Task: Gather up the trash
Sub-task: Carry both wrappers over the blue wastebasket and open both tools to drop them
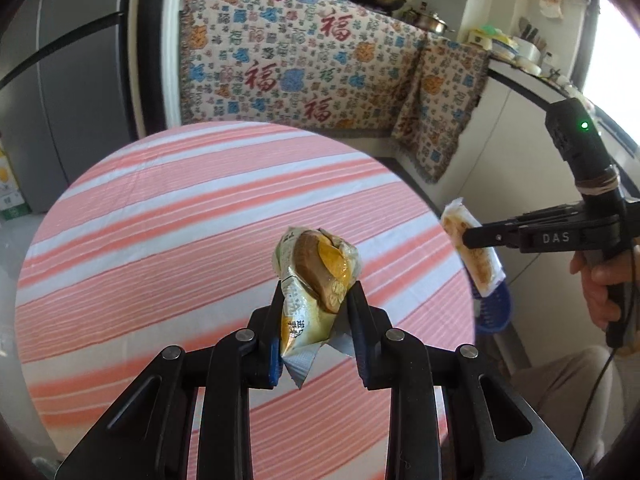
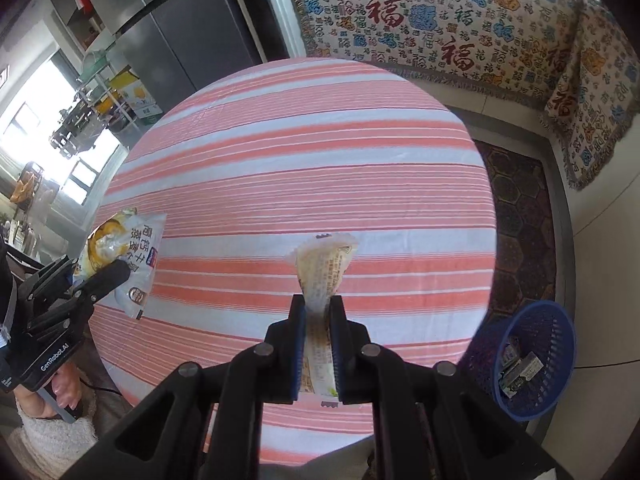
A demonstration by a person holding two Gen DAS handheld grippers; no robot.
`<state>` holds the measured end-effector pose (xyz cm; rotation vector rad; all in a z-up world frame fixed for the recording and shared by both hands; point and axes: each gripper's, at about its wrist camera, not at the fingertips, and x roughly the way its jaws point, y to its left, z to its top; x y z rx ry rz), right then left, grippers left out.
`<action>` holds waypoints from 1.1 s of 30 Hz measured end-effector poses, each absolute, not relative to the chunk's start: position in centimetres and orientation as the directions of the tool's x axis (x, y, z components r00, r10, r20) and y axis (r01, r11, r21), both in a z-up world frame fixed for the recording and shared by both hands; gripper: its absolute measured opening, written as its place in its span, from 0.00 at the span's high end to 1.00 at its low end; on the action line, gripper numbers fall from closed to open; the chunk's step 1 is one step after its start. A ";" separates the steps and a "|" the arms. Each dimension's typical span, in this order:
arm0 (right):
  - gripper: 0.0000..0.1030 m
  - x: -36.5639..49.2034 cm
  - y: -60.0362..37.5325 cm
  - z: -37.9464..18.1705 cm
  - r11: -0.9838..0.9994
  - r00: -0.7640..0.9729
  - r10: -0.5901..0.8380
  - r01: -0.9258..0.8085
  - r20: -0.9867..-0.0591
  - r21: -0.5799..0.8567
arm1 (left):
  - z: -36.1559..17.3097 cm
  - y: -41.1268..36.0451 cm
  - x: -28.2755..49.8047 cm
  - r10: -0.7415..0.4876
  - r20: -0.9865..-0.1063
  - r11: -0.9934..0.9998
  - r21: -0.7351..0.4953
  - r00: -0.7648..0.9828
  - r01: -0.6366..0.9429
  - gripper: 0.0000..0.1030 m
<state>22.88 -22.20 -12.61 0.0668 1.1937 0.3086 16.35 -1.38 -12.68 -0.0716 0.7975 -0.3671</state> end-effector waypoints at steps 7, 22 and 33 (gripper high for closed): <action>0.88 19.3 -35.2 -12.1 0.985 0.411 0.156 0.006 -0.898 0.174 | -10.8 -13.7 17.8 -0.545 -0.662 0.822 -0.300 0.515 0.484 0.73; 0.88 16.0 -57.7 -23.1 0.903 0.383 0.059 0.374 -0.922 0.213 | -20.3 -41.1 25.2 -0.613 -0.756 0.672 -0.346 0.230 0.655 0.73; 0.59 15.8 -64.8 -34.1 0.788 0.374 0.165 0.507 -0.913 0.350 | -26.8 -46.3 28.4 -0.562 -0.799 0.707 -0.327 0.216 0.627 0.23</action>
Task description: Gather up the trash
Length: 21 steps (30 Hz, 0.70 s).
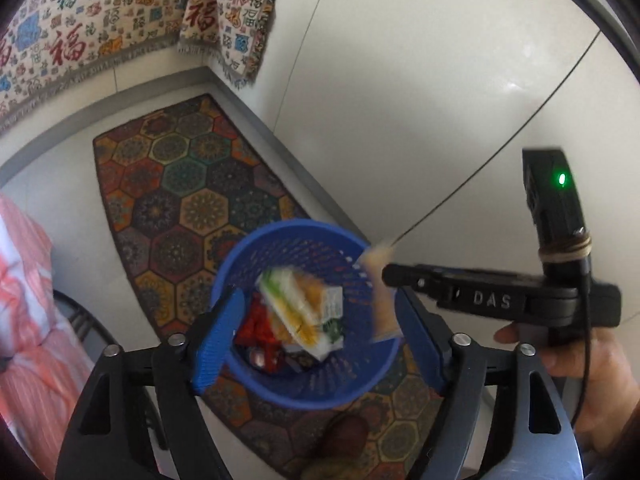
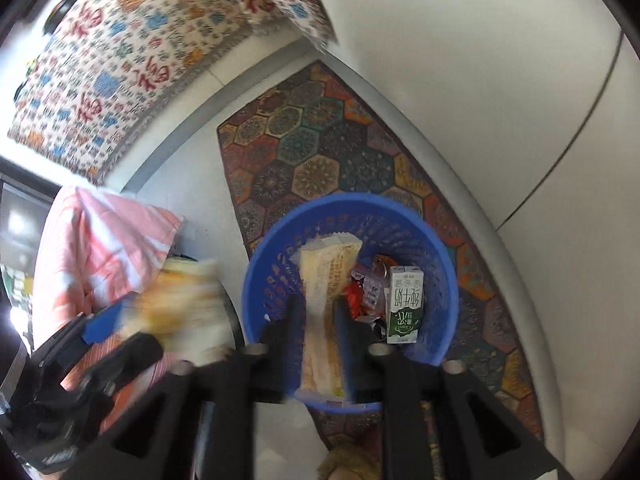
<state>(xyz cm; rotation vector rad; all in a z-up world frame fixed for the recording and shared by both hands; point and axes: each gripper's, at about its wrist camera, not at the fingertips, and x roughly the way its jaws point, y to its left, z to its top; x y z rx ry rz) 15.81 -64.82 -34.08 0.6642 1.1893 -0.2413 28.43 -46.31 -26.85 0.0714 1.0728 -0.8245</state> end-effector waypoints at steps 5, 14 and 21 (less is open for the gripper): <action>0.36 13.7 -66.0 -34.4 0.747 0.406 0.129 0.560 -0.905 0.359 | -25.1 -45.5 27.3 -0.532 -0.798 0.728 -0.261 0.283 0.634 0.12; 0.14 7.3 -61.2 -23.0 0.822 0.472 -0.088 0.531 -0.877 0.203 | -18.8 -41.1 21.5 -0.459 -0.812 0.747 -0.132 0.361 0.652 0.01; 0.11 1.2 -54.6 -18.1 0.806 0.492 -0.195 0.573 -0.848 0.147 | -15.3 -37.9 16.9 -0.422 -0.771 0.783 -0.045 0.477 0.621 0.01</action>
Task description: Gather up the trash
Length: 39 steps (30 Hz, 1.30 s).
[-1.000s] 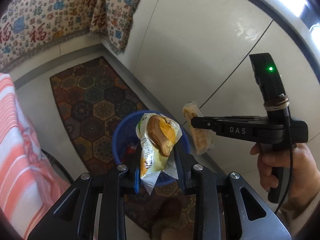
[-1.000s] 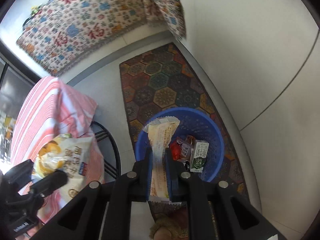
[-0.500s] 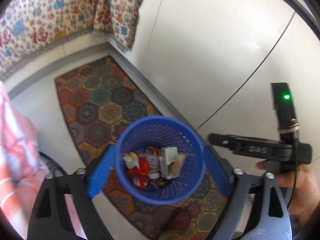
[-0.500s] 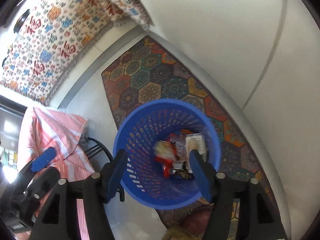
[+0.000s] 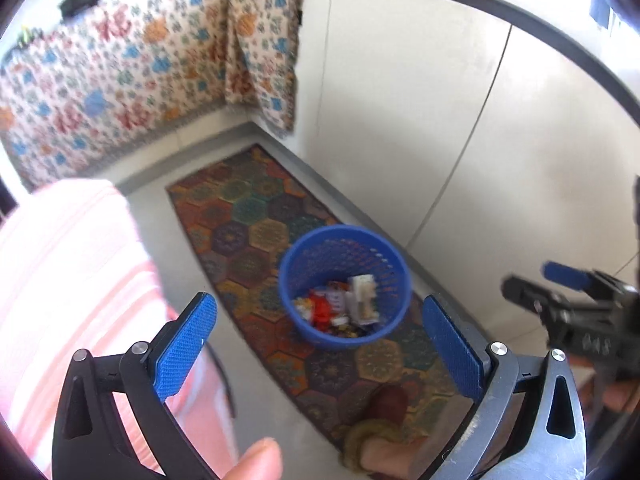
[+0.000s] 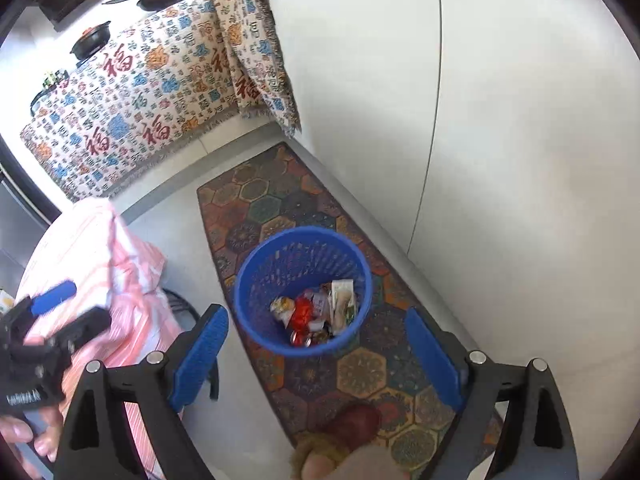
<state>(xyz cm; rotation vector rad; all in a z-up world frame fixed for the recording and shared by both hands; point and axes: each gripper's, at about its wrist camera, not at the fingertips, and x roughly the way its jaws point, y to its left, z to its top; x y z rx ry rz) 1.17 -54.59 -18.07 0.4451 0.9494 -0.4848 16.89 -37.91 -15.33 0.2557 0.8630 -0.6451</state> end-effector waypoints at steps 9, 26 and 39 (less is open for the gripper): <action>0.11 -2.6 -50.8 -14.2 0.805 0.471 -0.296 0.591 -0.831 0.048 | -13.4 -37.5 15.3 -0.320 -0.784 0.826 0.045 0.532 0.562 0.00; 0.11 -3.4 -48.3 -11.7 0.826 0.504 -0.298 0.562 -0.811 0.046 | -12.2 -36.2 14.7 -0.377 -0.788 0.810 -0.025 0.487 0.585 0.00; 0.11 -3.4 -48.6 -11.8 0.828 0.505 -0.297 0.559 -0.811 0.045 | -12.5 -36.2 14.8 -0.380 -0.796 0.804 -0.034 0.470 0.593 0.00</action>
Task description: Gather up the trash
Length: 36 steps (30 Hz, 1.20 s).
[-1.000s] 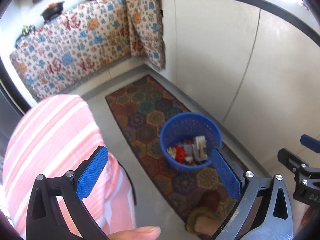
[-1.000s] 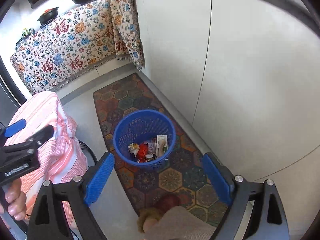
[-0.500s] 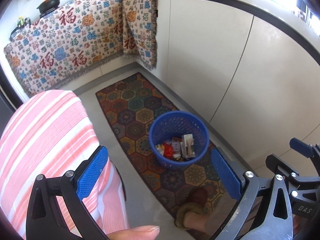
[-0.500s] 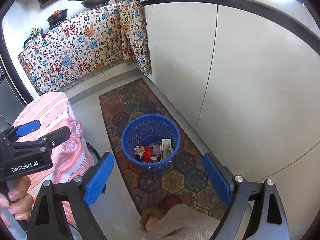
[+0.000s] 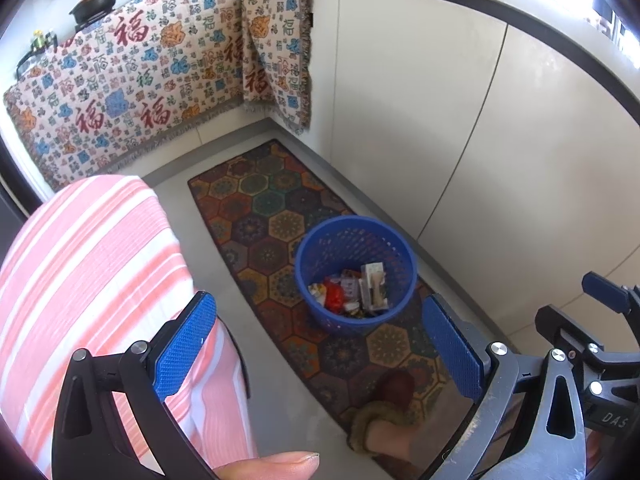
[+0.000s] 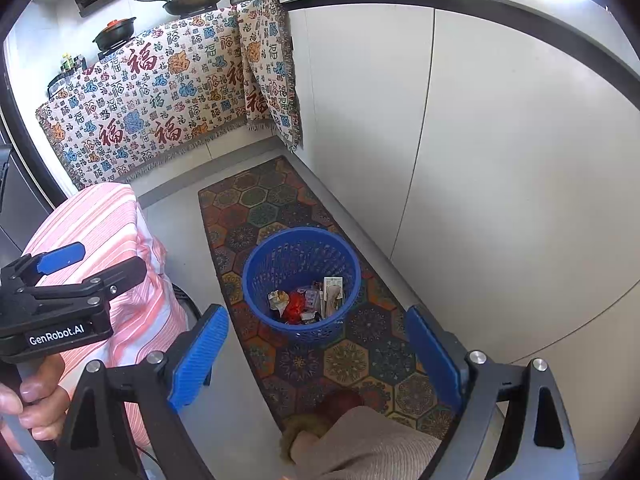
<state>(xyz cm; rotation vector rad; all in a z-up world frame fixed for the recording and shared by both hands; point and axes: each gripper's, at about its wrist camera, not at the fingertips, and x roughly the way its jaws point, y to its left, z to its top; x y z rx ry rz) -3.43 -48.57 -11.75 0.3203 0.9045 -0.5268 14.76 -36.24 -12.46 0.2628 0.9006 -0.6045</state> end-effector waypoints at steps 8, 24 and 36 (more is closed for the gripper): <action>0.11 -3.3 -48.6 -11.9 0.827 0.502 -0.297 0.560 -0.812 0.044 | -12.5 -36.3 14.8 -0.380 -0.801 0.804 -0.039 0.462 0.594 0.01; 0.11 -3.3 -48.8 -12.2 0.827 0.500 -0.292 0.561 -0.816 0.048 | -12.6 -36.6 14.5 -0.381 -0.806 0.798 -0.039 0.453 0.602 0.01; 0.11 -3.3 -48.9 -12.3 0.824 0.498 -0.291 0.564 -0.817 0.051 | -12.7 -36.9 14.5 -0.382 -0.811 0.790 -0.039 0.442 0.611 0.01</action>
